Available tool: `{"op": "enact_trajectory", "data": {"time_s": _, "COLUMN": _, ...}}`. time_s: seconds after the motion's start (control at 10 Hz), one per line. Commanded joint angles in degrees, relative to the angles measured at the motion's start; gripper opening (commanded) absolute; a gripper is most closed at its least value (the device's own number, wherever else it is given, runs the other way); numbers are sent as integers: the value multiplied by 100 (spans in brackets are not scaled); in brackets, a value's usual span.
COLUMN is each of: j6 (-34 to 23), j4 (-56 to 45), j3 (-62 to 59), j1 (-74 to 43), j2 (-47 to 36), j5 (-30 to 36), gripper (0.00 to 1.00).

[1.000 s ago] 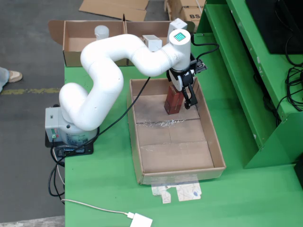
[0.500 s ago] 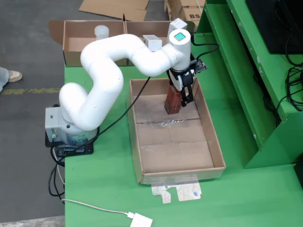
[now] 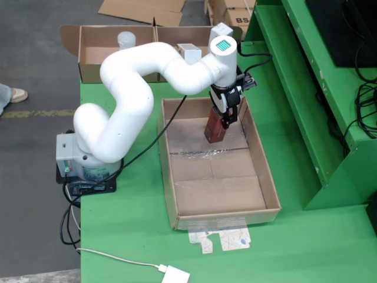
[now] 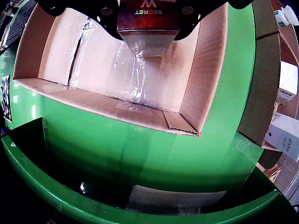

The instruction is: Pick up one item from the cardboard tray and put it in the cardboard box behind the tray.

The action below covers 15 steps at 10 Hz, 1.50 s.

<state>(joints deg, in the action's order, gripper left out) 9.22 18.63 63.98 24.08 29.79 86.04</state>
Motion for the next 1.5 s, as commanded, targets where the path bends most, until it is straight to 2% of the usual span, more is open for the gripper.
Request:
{"op": "enact_trajectory", "data": {"time_s": 0.0, "j6": -2, "j4": 78, "j3": -127, "j1": -39, "j2": -188, "j5": -5, "gripper": 0}}
{"op": "enact_trajectory", "data": {"time_s": 1.0, "j6": -2, "j4": 78, "j3": -127, "j1": -39, "j2": -188, "j5": -5, "gripper": 0}}
{"op": "enact_trajectory", "data": {"time_s": 1.3, "j6": -62, "j4": -677, "j3": -384, "j1": -247, "j2": -839, "j5": 278, "gripper": 0}}
{"op": "enact_trajectory", "data": {"time_s": 1.4, "j6": 65, "j4": -595, "j3": -33, "j1": -263, "j2": -1239, "j5": 218, "gripper": 0}}
